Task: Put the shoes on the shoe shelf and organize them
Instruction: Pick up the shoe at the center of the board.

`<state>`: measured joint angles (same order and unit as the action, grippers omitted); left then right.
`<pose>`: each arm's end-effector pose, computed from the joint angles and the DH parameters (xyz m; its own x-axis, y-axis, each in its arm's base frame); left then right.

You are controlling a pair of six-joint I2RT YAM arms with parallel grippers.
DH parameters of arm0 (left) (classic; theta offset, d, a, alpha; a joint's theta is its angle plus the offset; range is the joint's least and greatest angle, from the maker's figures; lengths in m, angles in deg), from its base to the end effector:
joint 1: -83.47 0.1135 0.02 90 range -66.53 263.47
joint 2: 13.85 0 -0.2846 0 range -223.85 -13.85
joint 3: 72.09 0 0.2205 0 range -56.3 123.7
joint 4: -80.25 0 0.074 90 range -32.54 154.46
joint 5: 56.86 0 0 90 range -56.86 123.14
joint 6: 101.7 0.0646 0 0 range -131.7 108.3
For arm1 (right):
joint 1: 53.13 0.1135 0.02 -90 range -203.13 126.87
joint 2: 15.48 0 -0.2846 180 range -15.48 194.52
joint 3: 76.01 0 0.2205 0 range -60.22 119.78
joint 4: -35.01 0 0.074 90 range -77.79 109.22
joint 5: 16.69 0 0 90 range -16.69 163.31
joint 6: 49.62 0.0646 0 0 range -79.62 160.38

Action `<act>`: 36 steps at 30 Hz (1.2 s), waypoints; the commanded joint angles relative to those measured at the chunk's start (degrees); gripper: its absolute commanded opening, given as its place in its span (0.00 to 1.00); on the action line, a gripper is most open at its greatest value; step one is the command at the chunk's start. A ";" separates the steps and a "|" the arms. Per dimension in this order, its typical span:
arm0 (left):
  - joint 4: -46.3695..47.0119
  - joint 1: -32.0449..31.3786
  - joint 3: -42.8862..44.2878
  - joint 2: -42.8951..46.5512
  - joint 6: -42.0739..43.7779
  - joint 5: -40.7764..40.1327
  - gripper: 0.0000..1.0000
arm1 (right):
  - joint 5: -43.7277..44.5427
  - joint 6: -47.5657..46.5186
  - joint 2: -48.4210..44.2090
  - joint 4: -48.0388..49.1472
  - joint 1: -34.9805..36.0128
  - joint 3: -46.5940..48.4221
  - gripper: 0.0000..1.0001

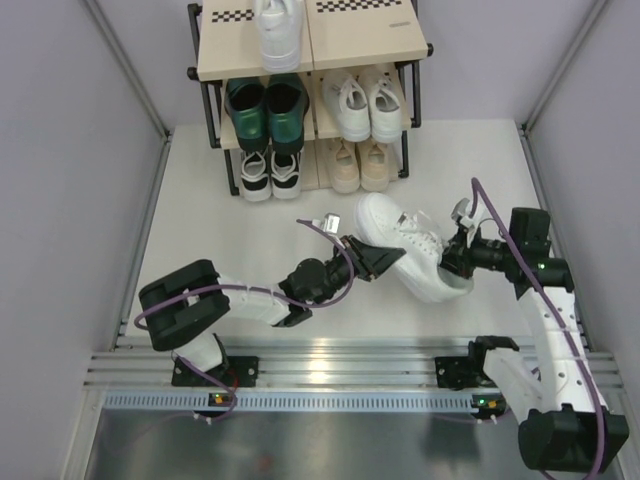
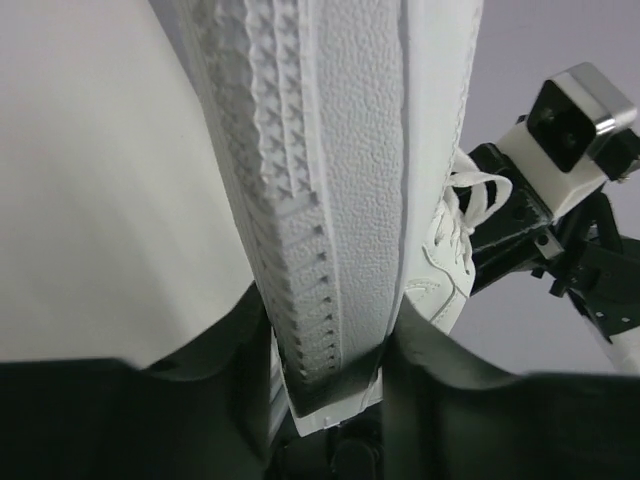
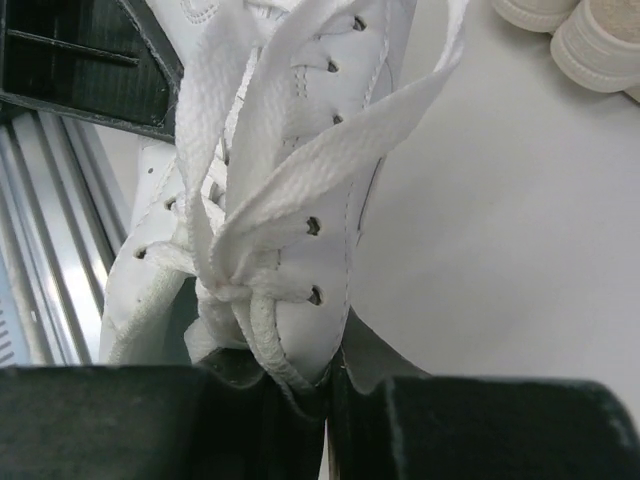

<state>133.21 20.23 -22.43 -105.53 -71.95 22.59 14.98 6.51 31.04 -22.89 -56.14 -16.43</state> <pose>0.1579 -0.2868 0.2765 -0.6494 -0.6077 -0.4570 0.4696 0.1522 -0.8697 0.1182 0.0488 0.2937 -0.2642 -0.2791 -0.9232 -0.8699 0.4823 0.1031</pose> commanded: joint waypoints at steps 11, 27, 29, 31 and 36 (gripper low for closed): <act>-15.81 8.21 -4.25 17.29 9.79 12.63 0.00 | 5.32 -26.93 1.64 -24.67 2.48 11.05 0.84; -44.41 15.17 12.71 16.71 32.65 57.65 0.00 | 4.00 15.65 12.88 3.86 19.79 20.89 0.95; -44.49 15.17 14.20 16.53 32.65 59.14 0.00 | 5.67 16.46 14.38 3.79 19.79 22.38 0.96; -44.49 15.08 14.91 16.53 32.65 60.90 0.00 | 6.12 16.47 15.79 3.61 19.79 23.36 0.96; -44.49 14.47 17.19 15.83 32.04 64.76 0.00 | -4.14 16.47 16.93 5.20 19.79 20.73 0.98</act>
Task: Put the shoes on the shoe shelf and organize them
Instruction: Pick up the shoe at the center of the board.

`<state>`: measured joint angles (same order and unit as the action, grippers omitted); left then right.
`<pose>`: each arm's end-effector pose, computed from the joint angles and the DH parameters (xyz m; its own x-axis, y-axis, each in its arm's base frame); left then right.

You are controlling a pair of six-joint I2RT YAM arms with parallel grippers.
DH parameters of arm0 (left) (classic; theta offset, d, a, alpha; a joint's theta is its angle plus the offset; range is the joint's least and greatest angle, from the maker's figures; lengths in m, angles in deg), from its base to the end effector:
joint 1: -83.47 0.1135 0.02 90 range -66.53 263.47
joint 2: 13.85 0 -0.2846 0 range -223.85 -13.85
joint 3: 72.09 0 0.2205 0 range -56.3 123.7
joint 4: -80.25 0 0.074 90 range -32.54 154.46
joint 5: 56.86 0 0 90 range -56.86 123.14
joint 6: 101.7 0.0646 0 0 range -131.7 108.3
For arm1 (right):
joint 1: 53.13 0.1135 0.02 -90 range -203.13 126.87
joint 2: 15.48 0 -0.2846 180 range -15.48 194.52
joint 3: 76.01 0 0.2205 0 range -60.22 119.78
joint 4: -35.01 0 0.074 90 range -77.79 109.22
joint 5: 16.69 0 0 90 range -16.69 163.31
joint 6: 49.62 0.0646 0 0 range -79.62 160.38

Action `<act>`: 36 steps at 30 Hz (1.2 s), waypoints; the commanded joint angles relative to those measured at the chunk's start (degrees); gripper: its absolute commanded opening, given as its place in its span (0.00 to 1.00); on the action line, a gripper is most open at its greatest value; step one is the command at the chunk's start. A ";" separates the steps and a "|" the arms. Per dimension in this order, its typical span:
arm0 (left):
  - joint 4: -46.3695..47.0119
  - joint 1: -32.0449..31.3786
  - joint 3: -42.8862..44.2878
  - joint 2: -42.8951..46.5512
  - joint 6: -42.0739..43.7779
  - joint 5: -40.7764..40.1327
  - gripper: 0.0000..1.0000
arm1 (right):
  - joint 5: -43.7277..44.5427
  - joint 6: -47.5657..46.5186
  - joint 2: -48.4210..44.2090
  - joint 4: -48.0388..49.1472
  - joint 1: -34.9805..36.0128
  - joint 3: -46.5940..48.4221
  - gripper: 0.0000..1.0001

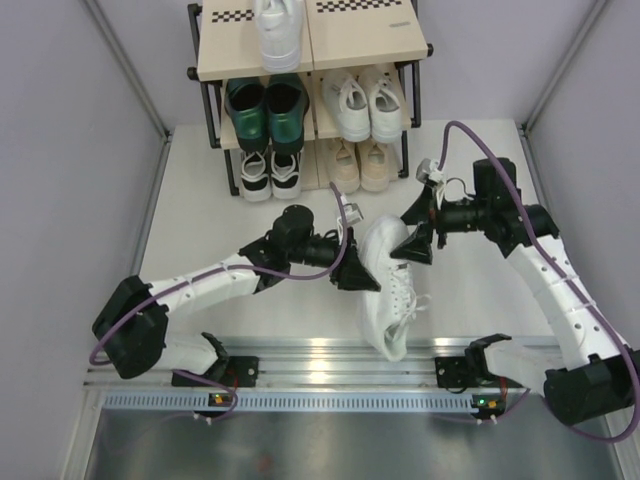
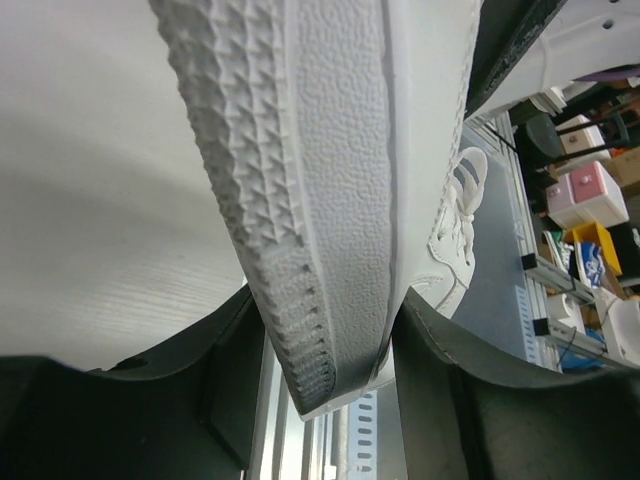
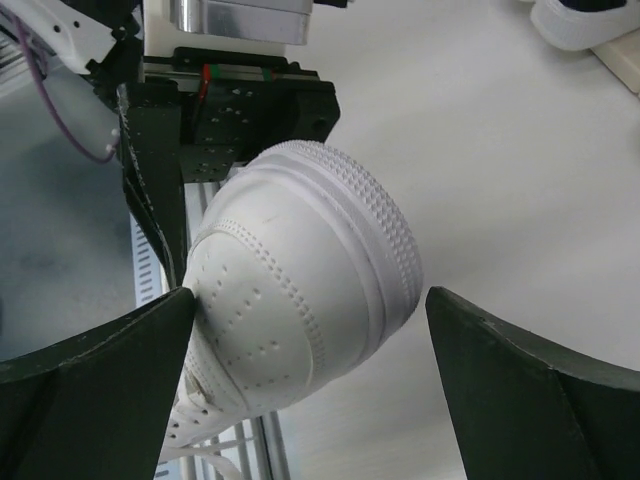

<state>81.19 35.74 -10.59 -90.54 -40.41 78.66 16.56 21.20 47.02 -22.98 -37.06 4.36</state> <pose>0.1562 -0.2403 0.3033 -0.6177 0.1792 -0.7657 0.7832 0.0520 -0.6196 0.1601 0.1023 0.3631 -0.3331 -0.2834 -0.8993 -0.9272 0.2718 0.2578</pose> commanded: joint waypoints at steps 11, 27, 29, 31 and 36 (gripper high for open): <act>7.61 -0.97 9.13 -1.36 1.38 13.10 0.00 | -21.20 -19.22 3.51 -10.35 2.55 1.96 0.93; 15.24 0.88 3.17 3.64 -3.28 -1.29 0.17 | -18.57 0.96 -4.40 6.94 0.19 -2.79 0.00; 16.40 1.40 1.93 4.87 -4.69 -3.32 0.35 | -18.57 3.26 -4.32 8.97 -2.44 -3.23 0.00; 16.84 1.76 0.00 7.24 -4.87 -7.08 0.47 | -18.48 7.47 -4.40 12.72 -4.29 -3.93 0.00; 12.73 2.55 -2.91 14.52 0.12 -13.69 0.75 | -16.55 17.23 -5.46 20.57 -9.22 -7.53 0.00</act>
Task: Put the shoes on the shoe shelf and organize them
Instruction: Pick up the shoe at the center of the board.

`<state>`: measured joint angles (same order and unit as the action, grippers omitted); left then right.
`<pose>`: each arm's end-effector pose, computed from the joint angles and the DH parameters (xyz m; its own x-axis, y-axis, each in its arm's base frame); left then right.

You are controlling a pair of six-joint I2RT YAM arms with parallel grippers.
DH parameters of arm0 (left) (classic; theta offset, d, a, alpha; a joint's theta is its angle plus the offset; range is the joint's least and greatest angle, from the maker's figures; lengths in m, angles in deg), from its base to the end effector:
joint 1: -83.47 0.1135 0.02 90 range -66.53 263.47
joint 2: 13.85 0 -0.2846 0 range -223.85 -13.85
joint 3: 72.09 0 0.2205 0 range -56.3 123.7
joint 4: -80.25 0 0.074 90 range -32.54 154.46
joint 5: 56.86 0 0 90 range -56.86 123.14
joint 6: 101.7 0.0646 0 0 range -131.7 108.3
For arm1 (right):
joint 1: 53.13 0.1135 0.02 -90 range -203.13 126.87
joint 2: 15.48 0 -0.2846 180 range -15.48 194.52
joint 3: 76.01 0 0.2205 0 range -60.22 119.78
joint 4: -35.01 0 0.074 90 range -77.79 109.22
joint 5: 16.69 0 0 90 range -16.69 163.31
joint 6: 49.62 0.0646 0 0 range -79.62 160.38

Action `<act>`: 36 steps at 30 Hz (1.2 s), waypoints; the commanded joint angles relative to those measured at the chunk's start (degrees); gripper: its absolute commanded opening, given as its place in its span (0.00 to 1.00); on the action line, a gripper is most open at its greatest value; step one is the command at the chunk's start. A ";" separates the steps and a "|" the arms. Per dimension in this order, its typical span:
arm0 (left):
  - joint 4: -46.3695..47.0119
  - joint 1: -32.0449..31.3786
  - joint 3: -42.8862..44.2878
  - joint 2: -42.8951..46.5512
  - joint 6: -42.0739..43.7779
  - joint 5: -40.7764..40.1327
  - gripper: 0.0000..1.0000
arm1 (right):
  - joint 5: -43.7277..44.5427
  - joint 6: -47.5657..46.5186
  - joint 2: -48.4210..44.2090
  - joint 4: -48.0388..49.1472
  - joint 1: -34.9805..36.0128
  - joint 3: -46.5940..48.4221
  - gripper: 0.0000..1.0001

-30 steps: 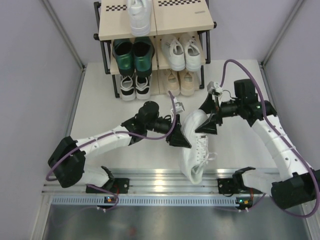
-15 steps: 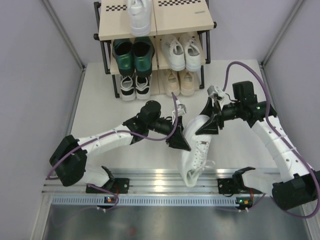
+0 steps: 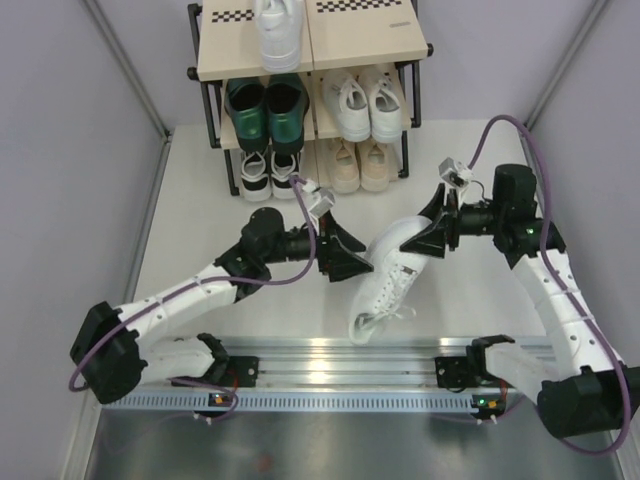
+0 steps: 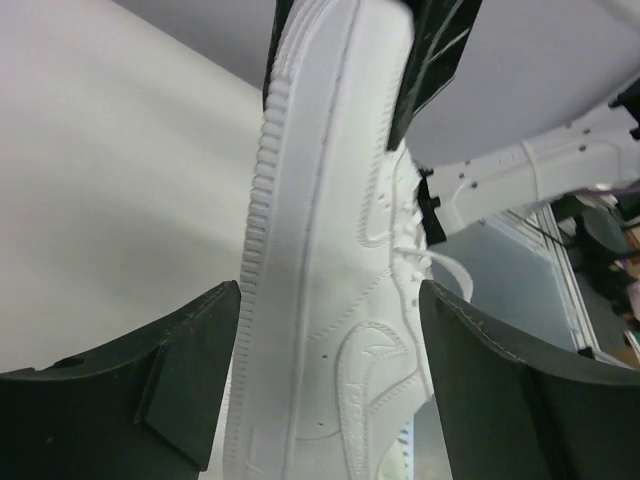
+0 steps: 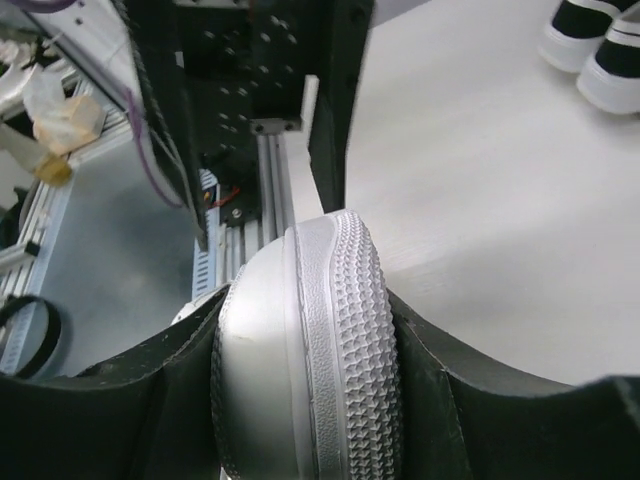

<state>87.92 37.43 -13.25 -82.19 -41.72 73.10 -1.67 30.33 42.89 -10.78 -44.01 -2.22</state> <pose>0.1478 -0.2130 0.3377 -0.5182 -0.0151 -0.8551 0.8525 0.0721 -0.5178 0.1497 0.0872 0.3686 -0.3408 -0.1005 -0.9348 -0.9377 0.1079 0.3303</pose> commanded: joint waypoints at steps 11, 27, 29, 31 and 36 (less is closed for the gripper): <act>-5.44 0.34 -9.29 16.74 11.47 -13.42 0.98 | 8.70 18.74 2.09 15.23 -8.51 -4.73 0.00; 6.74 -10.74 -21.06 8.40 16.60 -39.26 0.94 | 8.45 29.19 10.27 23.40 -14.04 -7.72 0.00; 15.07 -11.00 -24.13 7.35 14.21 -39.44 0.93 | 8.18 29.82 10.71 23.58 -14.84 -7.99 0.00; 19.41 -11.78 -25.72 6.73 12.88 -42.33 0.93 | 8.27 30.26 10.80 23.76 -15.27 -8.25 0.00; 28.13 -13.02 -27.85 3.21 11.30 -42.78 0.93 | 8.80 30.61 11.06 23.85 -15.63 -8.43 0.00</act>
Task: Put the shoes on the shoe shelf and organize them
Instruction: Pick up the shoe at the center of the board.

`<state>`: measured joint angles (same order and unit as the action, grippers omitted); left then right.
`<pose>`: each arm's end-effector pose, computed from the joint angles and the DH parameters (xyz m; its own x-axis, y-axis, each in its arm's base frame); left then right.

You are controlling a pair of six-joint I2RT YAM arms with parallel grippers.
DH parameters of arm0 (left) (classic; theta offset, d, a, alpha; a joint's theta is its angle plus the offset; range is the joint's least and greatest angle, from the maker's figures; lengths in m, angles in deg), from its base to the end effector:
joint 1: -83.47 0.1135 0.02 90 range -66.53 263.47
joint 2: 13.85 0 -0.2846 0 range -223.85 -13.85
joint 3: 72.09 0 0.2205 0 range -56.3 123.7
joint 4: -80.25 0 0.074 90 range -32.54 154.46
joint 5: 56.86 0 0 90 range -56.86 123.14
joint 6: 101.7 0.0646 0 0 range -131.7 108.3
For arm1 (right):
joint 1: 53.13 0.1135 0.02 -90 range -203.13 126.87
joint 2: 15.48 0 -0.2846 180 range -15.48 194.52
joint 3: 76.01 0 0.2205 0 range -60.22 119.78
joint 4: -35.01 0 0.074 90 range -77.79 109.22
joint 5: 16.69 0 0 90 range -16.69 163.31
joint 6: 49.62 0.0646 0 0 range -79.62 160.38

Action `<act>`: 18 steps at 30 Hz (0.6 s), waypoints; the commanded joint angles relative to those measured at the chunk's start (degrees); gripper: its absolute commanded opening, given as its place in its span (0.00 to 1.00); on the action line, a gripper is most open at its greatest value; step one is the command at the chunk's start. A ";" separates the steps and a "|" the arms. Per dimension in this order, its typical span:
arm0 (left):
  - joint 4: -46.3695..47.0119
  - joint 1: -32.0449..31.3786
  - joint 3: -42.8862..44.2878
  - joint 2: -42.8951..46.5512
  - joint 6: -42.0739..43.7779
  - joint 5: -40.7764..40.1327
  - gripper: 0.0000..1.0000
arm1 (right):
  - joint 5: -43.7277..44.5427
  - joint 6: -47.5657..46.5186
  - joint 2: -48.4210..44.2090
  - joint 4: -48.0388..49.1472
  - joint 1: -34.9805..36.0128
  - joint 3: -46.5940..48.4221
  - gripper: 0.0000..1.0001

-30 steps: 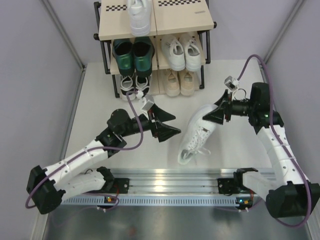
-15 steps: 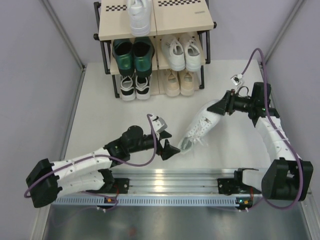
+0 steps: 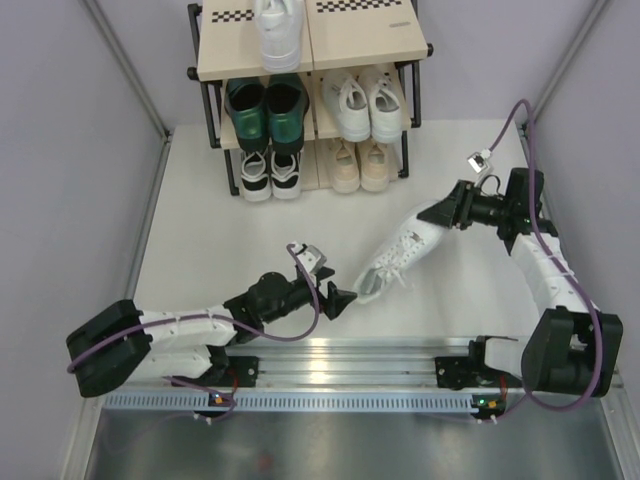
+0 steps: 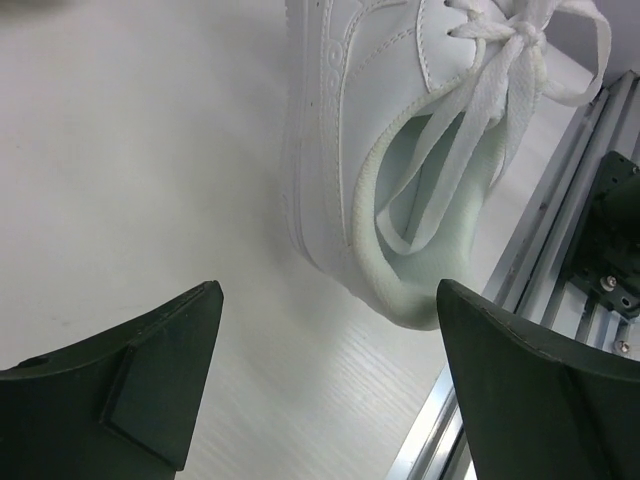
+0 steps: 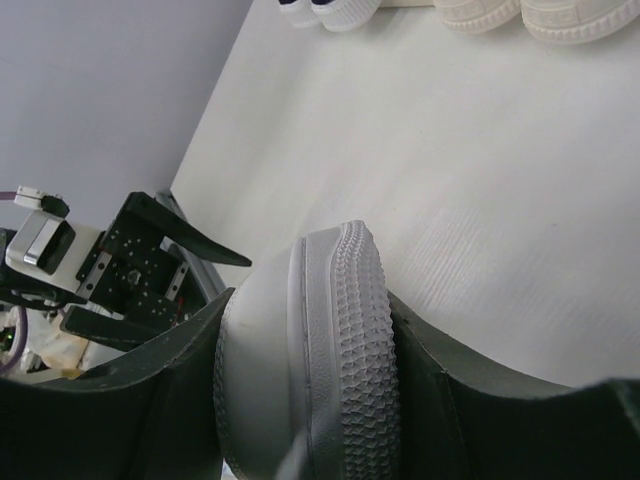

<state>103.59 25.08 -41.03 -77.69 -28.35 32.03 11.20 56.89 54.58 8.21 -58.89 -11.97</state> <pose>0.1146 -0.1838 0.2268 -0.3235 -0.0210 -0.9460 0.7815 0.5577 -0.2796 0.2344 0.0337 0.3014 -0.7137 0.2056 -0.6696 -0.5103 0.5022 0.6981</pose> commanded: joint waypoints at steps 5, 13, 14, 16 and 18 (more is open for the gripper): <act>17.37 -2.69 -1.02 -2.18 -0.86 -1.53 0.91 | -4.78 7.29 -0.28 7.57 -1.80 0.27 0.00; 18.17 -9.11 -3.22 -0.41 14.44 -6.79 0.96 | -7.68 11.87 3.23 8.02 -3.64 2.37 0.00; 18.17 -9.11 -3.31 -0.59 15.49 -7.85 0.97 | -8.20 12.92 3.59 8.02 -3.64 2.64 0.00; 18.78 -9.11 -3.23 -1.03 19.01 -9.70 0.98 | -8.99 13.89 3.68 8.10 -3.64 3.43 0.00; 22.03 -9.11 -2.97 -2.69 21.81 -10.94 0.98 | -9.26 15.21 3.24 8.80 -3.56 3.26 0.00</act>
<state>117.86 16.23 -43.83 -79.43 -13.88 24.78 8.16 66.07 59.15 13.19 -62.00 -12.53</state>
